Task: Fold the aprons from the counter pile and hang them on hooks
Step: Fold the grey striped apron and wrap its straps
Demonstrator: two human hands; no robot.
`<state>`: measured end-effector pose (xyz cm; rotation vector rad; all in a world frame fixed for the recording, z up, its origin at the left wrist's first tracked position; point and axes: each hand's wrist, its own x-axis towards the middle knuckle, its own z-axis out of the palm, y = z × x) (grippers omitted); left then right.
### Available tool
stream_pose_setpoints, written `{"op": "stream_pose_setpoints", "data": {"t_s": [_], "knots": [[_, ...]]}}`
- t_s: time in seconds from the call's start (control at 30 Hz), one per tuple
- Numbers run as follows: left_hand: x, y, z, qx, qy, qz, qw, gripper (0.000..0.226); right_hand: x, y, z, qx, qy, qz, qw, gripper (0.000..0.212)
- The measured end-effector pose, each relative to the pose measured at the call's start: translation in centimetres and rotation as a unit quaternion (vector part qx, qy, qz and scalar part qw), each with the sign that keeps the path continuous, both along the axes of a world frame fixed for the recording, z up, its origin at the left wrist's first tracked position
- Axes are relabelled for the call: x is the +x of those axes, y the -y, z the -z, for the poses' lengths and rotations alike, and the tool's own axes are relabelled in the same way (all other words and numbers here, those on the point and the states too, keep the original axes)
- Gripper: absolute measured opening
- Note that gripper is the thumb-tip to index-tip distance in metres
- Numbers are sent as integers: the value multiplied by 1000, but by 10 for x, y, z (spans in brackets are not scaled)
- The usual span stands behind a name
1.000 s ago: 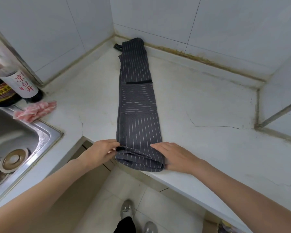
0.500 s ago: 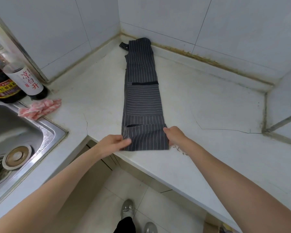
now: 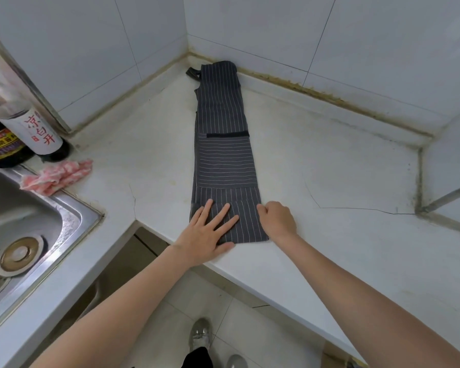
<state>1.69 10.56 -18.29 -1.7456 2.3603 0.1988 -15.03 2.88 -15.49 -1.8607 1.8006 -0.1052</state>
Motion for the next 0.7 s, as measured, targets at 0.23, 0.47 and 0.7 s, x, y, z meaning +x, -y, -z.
{"op": "stream_pose_setpoints", "data": {"t_s": [0.23,0.47,0.7], "knots": [[23,8,12,0,-70,38,997,78,-32,-5,16,-63,-128,-433,890,73],[54,6,-18,20,-324,-190,927,50,-24,24,3,43,191,-147,970,39],[40,21,-17,-39,-401,-449,797,21,0,29,1,24,126,-46,991,39]]}}
